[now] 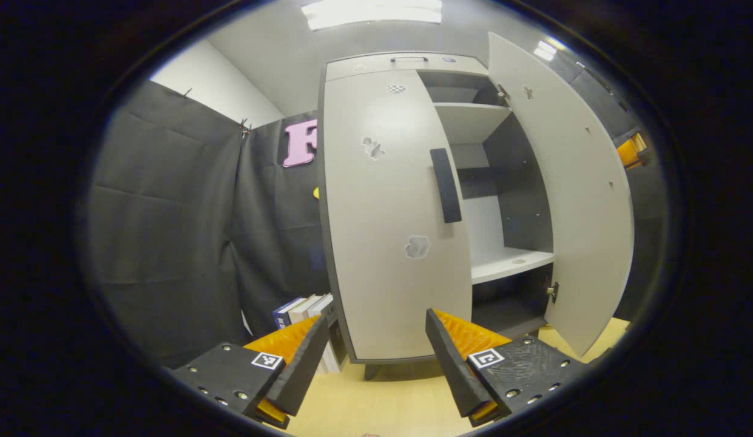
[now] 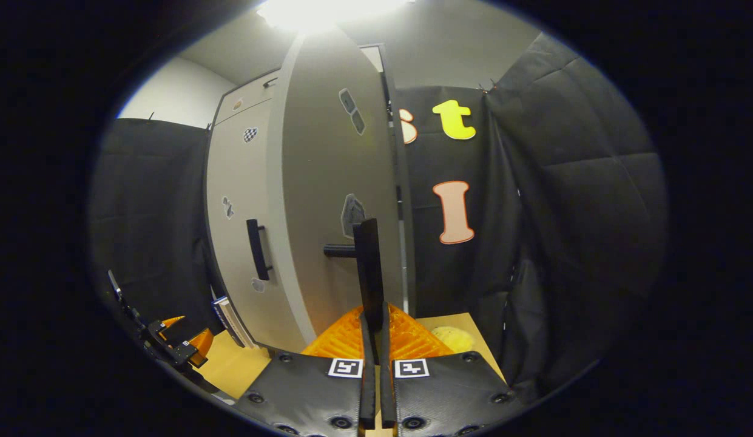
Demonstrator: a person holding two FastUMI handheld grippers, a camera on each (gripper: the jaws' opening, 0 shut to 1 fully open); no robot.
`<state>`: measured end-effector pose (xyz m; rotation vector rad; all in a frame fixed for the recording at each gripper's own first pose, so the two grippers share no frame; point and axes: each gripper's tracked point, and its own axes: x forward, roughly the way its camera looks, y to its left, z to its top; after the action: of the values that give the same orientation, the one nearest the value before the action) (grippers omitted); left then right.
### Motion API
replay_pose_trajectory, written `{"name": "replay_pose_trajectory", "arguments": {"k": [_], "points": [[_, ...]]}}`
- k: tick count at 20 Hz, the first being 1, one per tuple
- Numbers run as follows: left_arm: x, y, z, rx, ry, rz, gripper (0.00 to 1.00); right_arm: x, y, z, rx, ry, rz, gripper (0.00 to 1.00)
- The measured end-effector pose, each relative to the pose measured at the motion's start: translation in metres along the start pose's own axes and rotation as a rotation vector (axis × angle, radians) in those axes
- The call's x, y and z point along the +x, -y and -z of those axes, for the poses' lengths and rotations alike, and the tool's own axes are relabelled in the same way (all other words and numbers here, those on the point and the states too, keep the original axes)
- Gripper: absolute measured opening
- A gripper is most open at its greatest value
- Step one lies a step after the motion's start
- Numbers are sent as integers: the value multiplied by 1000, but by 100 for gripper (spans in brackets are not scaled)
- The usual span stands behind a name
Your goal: Open the right door of the double-door shoe cabinet with the right hand, and open the left door with the left hand.
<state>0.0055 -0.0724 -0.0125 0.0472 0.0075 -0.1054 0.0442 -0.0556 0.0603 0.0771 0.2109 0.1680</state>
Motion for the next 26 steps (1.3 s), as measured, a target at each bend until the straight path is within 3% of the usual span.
{"name": "replay_pose_trajectory", "arguments": {"k": [1,2,3,4,13,18,22,23,26], "points": [[1,6,-1,1,0,9,94,-2,13,-2,-3,13,33,8],[3,13,-1,0,0,17,95,-1,23,-3,-6,22,56,3],[4,19,-2,-3,1,27,94,-2,32,-5,0,29,77,7],[4,26,-2,-5,1,38,94,-3,34,-5,18,29,68,2],[18,61,-24,-14,19,96,94,-25,37,-2,-16,41,10,2],[39,74,-49,-75,16,127,94,-55,79,-9,-9,104,106,3],[70,84,-78,-126,17,159,94,-78,115,1,-11,117,218,94],[78,87,-84,-136,9,170,95,-80,122,2,-10,123,239,100],[104,94,-106,-127,17,181,95,-88,135,13,15,120,258,98]]}}
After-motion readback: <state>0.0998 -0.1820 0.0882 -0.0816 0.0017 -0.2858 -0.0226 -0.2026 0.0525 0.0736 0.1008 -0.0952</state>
